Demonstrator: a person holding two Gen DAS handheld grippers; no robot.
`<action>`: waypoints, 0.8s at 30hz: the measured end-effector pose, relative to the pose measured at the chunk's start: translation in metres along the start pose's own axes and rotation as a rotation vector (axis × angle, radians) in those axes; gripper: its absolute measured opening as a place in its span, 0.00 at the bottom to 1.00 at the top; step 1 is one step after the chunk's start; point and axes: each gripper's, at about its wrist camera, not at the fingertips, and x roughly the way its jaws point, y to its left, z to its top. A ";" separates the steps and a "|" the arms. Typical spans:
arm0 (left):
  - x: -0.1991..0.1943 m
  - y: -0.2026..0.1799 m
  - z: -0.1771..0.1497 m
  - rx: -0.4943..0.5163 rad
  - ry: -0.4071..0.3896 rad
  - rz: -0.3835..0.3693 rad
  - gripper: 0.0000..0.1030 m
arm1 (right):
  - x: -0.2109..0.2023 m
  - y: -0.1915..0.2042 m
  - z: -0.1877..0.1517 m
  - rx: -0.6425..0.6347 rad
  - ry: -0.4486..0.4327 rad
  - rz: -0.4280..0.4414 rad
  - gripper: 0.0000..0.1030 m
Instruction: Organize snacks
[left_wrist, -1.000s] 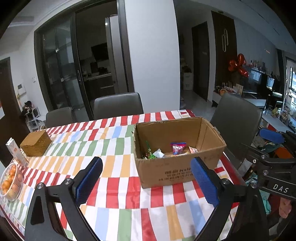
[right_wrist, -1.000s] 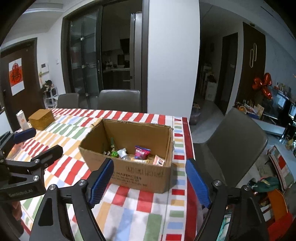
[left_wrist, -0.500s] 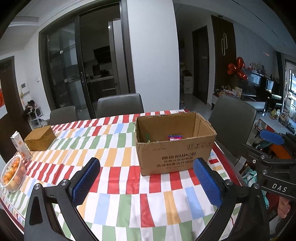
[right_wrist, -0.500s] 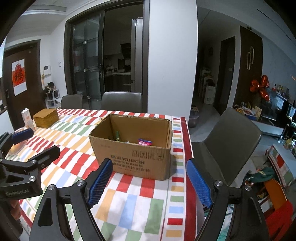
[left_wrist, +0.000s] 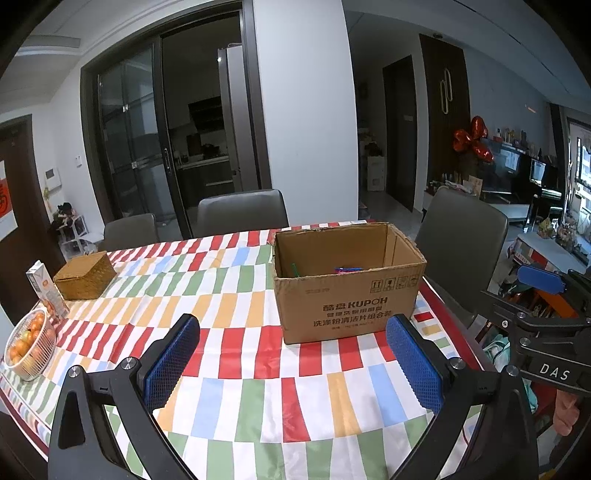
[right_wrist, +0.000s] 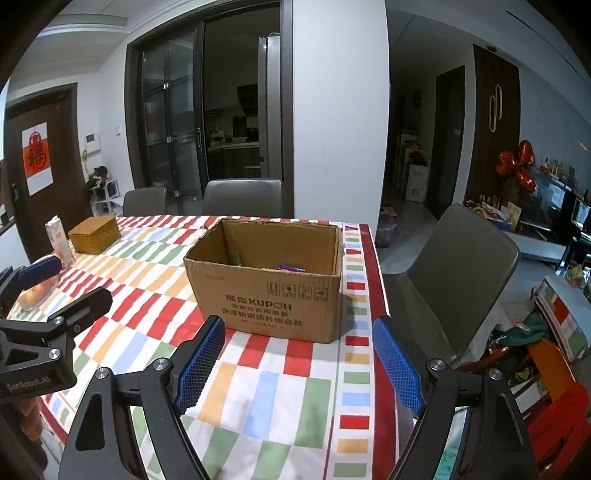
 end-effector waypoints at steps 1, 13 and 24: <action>-0.001 0.000 0.000 0.001 -0.002 0.000 1.00 | -0.001 0.001 -0.001 0.000 0.000 0.001 0.80; -0.008 0.001 0.001 -0.009 -0.012 0.006 1.00 | -0.006 0.002 -0.003 -0.005 0.003 0.003 0.80; -0.009 0.002 0.003 -0.010 -0.016 0.006 1.00 | -0.007 0.007 -0.004 -0.007 0.008 0.007 0.80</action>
